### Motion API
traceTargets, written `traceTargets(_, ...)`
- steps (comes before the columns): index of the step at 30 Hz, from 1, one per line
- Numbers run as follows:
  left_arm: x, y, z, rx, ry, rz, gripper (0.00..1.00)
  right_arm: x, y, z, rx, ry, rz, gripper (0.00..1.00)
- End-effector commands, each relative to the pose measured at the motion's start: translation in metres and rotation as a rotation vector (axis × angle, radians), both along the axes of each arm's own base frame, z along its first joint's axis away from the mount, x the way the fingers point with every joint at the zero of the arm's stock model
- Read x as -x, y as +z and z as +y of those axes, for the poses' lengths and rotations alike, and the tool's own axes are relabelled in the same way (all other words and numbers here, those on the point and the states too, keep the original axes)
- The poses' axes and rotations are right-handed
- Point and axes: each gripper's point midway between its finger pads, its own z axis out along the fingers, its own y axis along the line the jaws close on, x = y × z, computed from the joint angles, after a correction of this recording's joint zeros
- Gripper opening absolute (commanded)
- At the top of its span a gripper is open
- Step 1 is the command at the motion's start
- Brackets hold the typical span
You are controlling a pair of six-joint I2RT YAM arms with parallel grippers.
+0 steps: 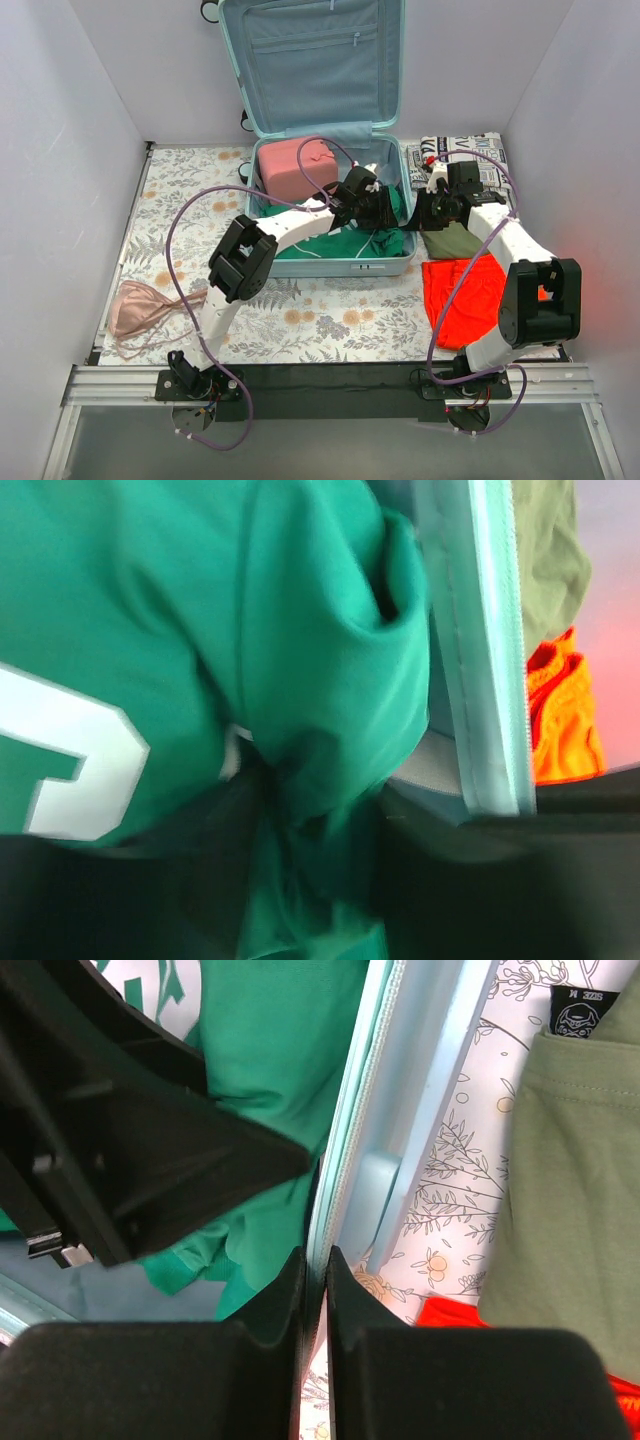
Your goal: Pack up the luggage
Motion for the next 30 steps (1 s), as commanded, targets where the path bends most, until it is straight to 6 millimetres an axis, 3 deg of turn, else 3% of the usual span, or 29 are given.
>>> traceTargets(1, 0.008, 0.051, -0.003, 0.04, -0.063, -0.097, 0.46, -0.006, 0.035, 0.031, -0.1, 0.129, -0.091, 0.11)
traceTargets(2, 0.011, 0.06, 0.0, 0.044, -0.072, -0.113, 0.5, -0.009, 0.045, 0.03, -0.097, 0.128, -0.118, 0.12)
traceTargets(3, 0.015, 0.088, 0.006, 0.067, -0.082, -0.157, 0.52, -0.012, 0.053, 0.03, -0.095, 0.136, -0.141, 0.14)
traceTargets(4, 0.019, 0.095, 0.013, 0.066, -0.092, -0.17, 0.54, -0.017, 0.069, 0.031, -0.094, 0.15, -0.181, 0.15)
traceTargets(6, 0.021, 0.14, 0.034, 0.1, -0.11, -0.251, 0.56, -0.019, 0.086, 0.033, -0.097, 0.163, -0.224, 0.18)
traceTargets(8, 0.03, 0.152, 0.052, 0.093, -0.162, -0.276, 0.57, -0.021, 0.104, 0.036, -0.11, 0.18, -0.265, 0.21)
traceTargets(10, 0.027, 0.172, 0.083, 0.079, -0.15, -0.307, 0.6, -0.021, 0.111, 0.036, -0.099, 0.204, -0.287, 0.26)
traceTargets(11, 0.035, 0.164, 0.095, 0.059, -0.178, -0.267, 0.62, -0.023, 0.116, 0.035, -0.089, 0.202, -0.301, 0.28)
traceTargets(12, 0.026, 0.159, 0.117, 0.034, -0.169, -0.267, 0.67, -0.022, 0.116, 0.033, -0.076, 0.197, -0.298, 0.33)
traceTargets(13, 0.033, 0.164, 0.13, 0.038, -0.19, -0.264, 0.7, -0.023, 0.117, 0.03, -0.059, 0.199, -0.308, 0.37)
traceTargets(14, 0.043, 0.154, 0.139, 0.046, -0.235, -0.227, 0.72, -0.023, 0.12, 0.025, -0.046, 0.194, -0.319, 0.43)
traceTargets(15, 0.038, 0.152, 0.157, 0.028, -0.236, -0.243, 0.75, -0.02, 0.118, 0.02, -0.031, 0.195, -0.308, 0.55)
traceTargets(17, 0.05, 0.149, 0.174, 0.027, -0.28, -0.239, 0.77, -0.023, 0.12, 0.002, -0.003, 0.156, -0.303, 0.68)
traceTargets(19, 0.051, 0.146, 0.187, 0.001, -0.29, -0.269, 0.78, -0.026, 0.118, -0.015, 0.029, 0.139, -0.291, 0.71)
traceTargets(20, 0.057, 0.151, 0.192, 0.002, -0.3, -0.288, 0.78, -0.033, 0.114, -0.034, 0.065, 0.093, -0.284, 0.71)
traceTargets(22, 0.059, 0.152, 0.198, -0.012, -0.301, -0.305, 0.78, -0.048, 0.121, -0.053, 0.137, 0.057, -0.324, 0.72)
traceTargets(23, 0.061, 0.155, 0.201, -0.013, -0.3, -0.312, 0.78, -0.061, 0.113, -0.067, 0.208, 0.012, -0.312, 0.72)
traceTargets(25, 0.061, 0.156, 0.208, -0.018, -0.294, -0.309, 0.78, -0.084, 0.121, -0.078, 0.267, -0.02, -0.352, 0.7)
traceTargets(26, 0.06, 0.157, 0.211, -0.019, -0.288, -0.309, 0.78, -0.097, 0.107, -0.084, 0.298, -0.038, -0.325, 0.7)
traceTargets(27, 0.056, 0.158, 0.216, -0.024, -0.275, -0.31, 0.78, -0.108, 0.106, -0.087, 0.309, -0.05, -0.333, 0.7)
traceTargets(28, 0.056, 0.158, 0.219, -0.031, -0.268, -0.304, 0.78, -0.124, 0.117, -0.088, 0.315, -0.061, -0.367, 0.7)
traceTargets(29, 0.053, 0.156, 0.223, -0.042, -0.261, -0.305, 0.78, -0.138, 0.099, -0.091, 0.326, -0.07, -0.331, 0.79)
traceTargets(30, 0.048, 0.155, 0.229, -0.049, -0.241, -0.303, 0.78, -0.149, 0.097, -0.092, 0.324, -0.084, -0.331, 0.85)
